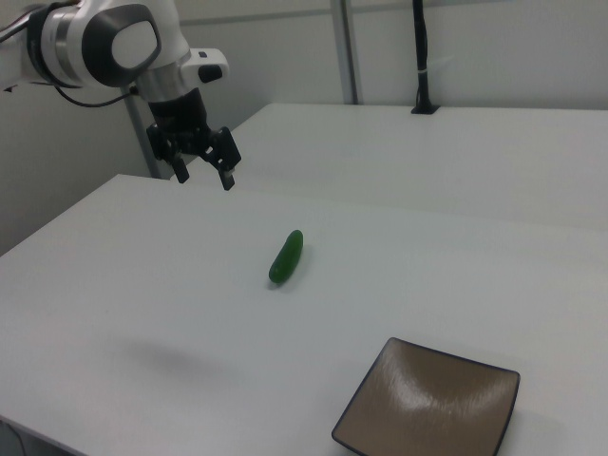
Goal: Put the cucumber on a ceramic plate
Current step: 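Move the open gripper down over the green cucumber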
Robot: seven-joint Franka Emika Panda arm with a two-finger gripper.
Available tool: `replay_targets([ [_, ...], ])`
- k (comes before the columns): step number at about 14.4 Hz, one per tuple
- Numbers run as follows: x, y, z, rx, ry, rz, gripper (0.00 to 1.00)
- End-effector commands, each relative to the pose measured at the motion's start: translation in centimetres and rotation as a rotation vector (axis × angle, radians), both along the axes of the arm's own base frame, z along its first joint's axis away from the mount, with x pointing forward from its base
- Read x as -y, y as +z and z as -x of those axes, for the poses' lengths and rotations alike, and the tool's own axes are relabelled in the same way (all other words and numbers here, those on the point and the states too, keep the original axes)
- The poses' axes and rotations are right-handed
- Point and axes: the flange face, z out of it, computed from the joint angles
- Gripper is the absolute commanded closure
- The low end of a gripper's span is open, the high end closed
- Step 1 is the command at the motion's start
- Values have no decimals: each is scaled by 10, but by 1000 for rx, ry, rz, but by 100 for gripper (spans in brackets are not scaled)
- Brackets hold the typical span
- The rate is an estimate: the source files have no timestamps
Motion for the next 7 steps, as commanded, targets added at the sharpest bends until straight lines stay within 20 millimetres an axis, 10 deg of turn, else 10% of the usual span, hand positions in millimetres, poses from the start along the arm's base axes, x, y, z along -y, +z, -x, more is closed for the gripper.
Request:
replay_targets([
  [1, -11, -9, -5, 1, 28, -6, 0],
  [7, -25, -35, -30, -37, 36, -61, 0],
])
